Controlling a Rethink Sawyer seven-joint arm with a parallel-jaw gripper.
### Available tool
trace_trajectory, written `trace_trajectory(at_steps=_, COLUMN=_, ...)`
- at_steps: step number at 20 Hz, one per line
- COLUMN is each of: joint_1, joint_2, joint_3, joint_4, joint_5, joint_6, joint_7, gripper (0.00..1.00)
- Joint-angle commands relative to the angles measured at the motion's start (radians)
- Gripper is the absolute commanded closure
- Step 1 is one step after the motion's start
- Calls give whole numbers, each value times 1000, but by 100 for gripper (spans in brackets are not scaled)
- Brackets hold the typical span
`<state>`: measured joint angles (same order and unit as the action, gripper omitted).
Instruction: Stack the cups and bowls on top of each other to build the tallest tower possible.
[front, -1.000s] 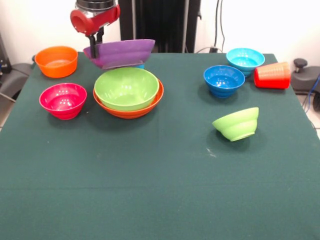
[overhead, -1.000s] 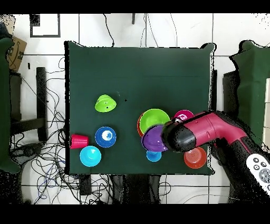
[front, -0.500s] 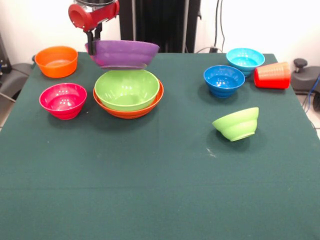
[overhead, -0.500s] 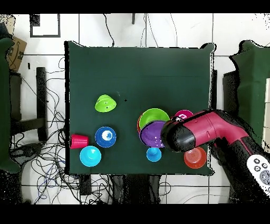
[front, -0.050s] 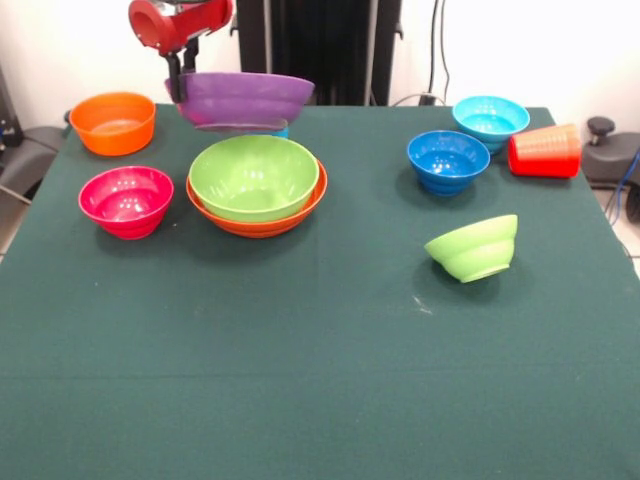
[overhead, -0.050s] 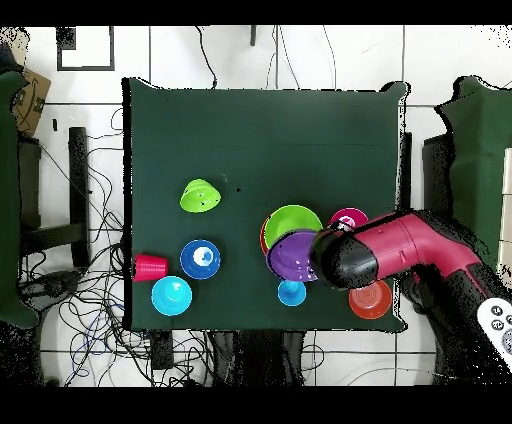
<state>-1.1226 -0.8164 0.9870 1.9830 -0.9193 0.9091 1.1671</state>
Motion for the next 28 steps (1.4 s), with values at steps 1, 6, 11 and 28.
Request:
trace_trajectory(at_steps=1, joint_1=20, joint_2=31, joint_3=-61, joint_4=61, joint_5=-19, joint_6=17, joint_7=-132, gripper=100)
trace_trajectory(at_steps=6, joint_1=51, joint_2=50, joint_3=-73, joint_4=57, joint_5=-38, joint_6=-5, joint_7=-83, gripper=100)
trace_trajectory(at_steps=11, joint_1=51, joint_2=63, joint_3=-79, joint_4=56, joint_5=-62, joint_6=-33, joint_7=-74, gripper=100)
trace_trajectory(at_steps=28, joint_1=150, joint_2=136, joint_3=-154, joint_4=-37, joint_5=-127, joint_6=-83, joint_7=4, gripper=100)
